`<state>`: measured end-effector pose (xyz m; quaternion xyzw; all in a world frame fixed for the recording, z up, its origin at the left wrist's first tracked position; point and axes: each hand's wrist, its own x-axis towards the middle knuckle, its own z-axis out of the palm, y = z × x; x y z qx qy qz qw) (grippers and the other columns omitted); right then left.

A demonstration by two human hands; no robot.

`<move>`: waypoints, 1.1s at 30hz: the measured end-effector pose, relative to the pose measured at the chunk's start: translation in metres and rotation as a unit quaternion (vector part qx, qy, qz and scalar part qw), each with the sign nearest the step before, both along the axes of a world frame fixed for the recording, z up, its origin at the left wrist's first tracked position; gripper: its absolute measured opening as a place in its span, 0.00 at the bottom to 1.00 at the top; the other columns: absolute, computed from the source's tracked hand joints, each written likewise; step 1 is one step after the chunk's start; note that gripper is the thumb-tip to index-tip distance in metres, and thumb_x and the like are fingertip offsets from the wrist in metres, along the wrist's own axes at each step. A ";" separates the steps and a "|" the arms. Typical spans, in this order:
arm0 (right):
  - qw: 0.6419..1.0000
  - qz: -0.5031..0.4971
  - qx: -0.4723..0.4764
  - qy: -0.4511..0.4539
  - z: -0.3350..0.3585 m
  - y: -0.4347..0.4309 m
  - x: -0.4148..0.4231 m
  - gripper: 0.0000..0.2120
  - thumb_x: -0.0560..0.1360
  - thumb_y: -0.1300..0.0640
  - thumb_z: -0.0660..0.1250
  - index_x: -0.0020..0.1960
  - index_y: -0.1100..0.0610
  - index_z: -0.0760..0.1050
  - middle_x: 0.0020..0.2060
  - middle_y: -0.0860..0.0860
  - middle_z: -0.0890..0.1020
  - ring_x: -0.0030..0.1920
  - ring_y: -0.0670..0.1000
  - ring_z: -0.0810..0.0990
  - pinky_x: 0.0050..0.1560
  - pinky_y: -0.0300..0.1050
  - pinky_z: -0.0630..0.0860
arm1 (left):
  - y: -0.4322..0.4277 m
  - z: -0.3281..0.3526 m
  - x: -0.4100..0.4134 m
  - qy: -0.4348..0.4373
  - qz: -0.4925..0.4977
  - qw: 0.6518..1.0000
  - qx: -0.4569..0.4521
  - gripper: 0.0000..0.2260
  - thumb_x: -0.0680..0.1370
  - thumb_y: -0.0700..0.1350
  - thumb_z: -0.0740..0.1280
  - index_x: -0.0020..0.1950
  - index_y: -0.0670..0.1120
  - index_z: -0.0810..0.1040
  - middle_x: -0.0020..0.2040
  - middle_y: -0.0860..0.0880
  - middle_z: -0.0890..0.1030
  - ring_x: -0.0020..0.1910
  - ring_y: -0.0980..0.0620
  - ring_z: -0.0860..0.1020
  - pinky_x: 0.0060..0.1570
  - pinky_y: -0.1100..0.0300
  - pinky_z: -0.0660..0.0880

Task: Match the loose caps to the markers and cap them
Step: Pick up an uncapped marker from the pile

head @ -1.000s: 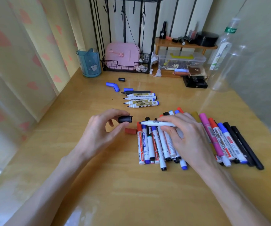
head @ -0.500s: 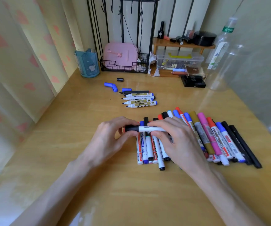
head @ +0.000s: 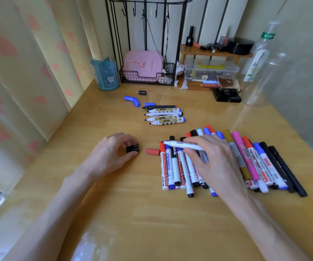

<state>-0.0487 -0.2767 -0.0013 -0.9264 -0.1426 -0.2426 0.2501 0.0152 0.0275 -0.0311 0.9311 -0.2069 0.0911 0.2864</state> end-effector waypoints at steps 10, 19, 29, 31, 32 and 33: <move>0.999 -0.024 -0.032 -0.009 -0.004 -0.005 0.002 0.10 0.78 0.55 0.73 0.59 0.50 0.84 0.48 0.44 0.80 0.50 0.52 0.77 0.51 0.51 0.70 | 0.001 -0.004 0.001 -0.011 -0.006 1.000 0.002 0.09 0.78 0.50 0.75 0.57 0.57 0.83 0.48 0.60 0.79 0.48 0.58 0.78 0.49 0.52 0.78; 0.999 -0.027 -0.043 -0.016 -0.006 -0.006 0.003 0.10 0.78 0.55 0.72 0.59 0.50 0.84 0.49 0.45 0.81 0.51 0.52 0.76 0.51 0.50 0.68 | 0.000 -0.004 0.002 -0.017 -0.007 0.999 0.028 0.08 0.80 0.51 0.72 0.59 0.55 0.83 0.52 0.58 0.78 0.55 0.53 0.76 0.52 0.55 0.74; 0.998 -0.033 -0.046 -0.020 -0.002 -0.009 0.003 0.11 0.77 0.59 0.74 0.58 0.50 0.84 0.49 0.45 0.81 0.52 0.51 0.76 0.50 0.42 0.59 | -0.001 -0.006 0.002 -0.021 -0.029 0.999 0.038 0.12 0.79 0.54 0.71 0.62 0.56 0.82 0.57 0.58 0.78 0.59 0.53 0.75 0.60 0.52 0.76; 0.998 -0.031 -0.048 -0.021 -0.002 -0.008 0.002 0.10 0.77 0.59 0.74 0.57 0.50 0.84 0.49 0.45 0.81 0.52 0.51 0.76 0.50 0.42 0.59 | -0.001 -0.005 0.001 -0.023 -0.014 0.999 0.027 0.14 0.78 0.55 0.73 0.63 0.54 0.82 0.58 0.56 0.79 0.59 0.51 0.76 0.61 0.50 0.76; 0.998 -0.032 -0.049 -0.022 -0.002 -0.007 0.002 0.10 0.76 0.59 0.74 0.57 0.50 0.84 0.49 0.45 0.81 0.52 0.51 0.76 0.50 0.42 0.59 | -0.001 -0.006 0.002 -0.024 -0.005 0.999 0.021 0.16 0.78 0.55 0.74 0.63 0.53 0.82 0.59 0.55 0.78 0.60 0.50 0.77 0.61 0.49 0.76; 0.998 -0.033 -0.050 -0.023 -0.001 -0.007 0.002 0.10 0.76 0.59 0.74 0.57 0.50 0.84 0.49 0.45 0.80 0.52 0.51 0.76 0.51 0.43 0.59 | 0.000 -0.006 0.002 -0.025 0.001 0.999 0.020 0.16 0.77 0.55 0.75 0.62 0.52 0.82 0.59 0.54 0.78 0.60 0.49 0.77 0.62 0.48 0.76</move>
